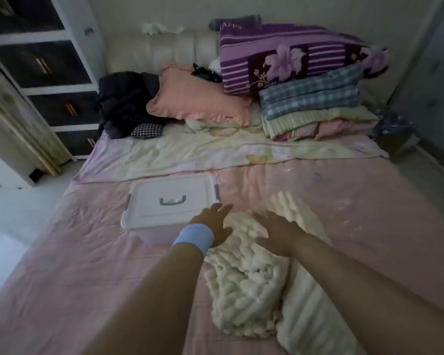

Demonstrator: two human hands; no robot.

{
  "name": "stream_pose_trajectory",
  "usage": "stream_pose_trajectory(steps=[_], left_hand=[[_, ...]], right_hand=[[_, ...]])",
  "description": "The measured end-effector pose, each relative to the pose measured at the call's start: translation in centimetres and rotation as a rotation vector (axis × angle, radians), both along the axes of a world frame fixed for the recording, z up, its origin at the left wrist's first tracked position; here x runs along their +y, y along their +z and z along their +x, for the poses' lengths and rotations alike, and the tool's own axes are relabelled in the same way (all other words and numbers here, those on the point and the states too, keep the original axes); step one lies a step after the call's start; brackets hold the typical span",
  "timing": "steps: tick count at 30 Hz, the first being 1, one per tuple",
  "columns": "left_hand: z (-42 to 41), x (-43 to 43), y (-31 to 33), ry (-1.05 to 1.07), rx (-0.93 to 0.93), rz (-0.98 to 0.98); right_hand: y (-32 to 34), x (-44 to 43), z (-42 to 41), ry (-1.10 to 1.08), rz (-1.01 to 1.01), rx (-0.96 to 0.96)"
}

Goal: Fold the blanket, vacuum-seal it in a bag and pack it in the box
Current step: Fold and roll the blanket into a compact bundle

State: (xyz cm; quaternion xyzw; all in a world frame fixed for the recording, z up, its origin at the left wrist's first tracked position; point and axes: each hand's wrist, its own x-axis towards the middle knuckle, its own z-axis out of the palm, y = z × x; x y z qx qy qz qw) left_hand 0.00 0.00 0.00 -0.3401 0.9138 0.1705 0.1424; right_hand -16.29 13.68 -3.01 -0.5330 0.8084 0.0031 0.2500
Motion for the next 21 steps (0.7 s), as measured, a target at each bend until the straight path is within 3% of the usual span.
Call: stream_pose_trajectory(steps=[6, 10, 14, 21], left_hand=[[2.7, -2.6, -10.3, 0.131, -0.204, 0.140], [3.5, -5.9, -15.0, 0.164, -0.197, 0.138], [2.7, -8.8, -18.8, 0.196, -0.149, 0.173], [0.8, -9.5, -23.4, 0.180, -0.153, 0.301]], right_hand=[[-9.7, -3.8, 3.0, 0.128, 0.056, -0.009], [-13.7, -9.7, 3.8, 0.202, -0.048, 0.054], [-17.2, -14.1, 3.3, 0.106, -0.088, 0.007], [-20.4, -14.4, 2.5, 0.136, 0.125, -0.014]])
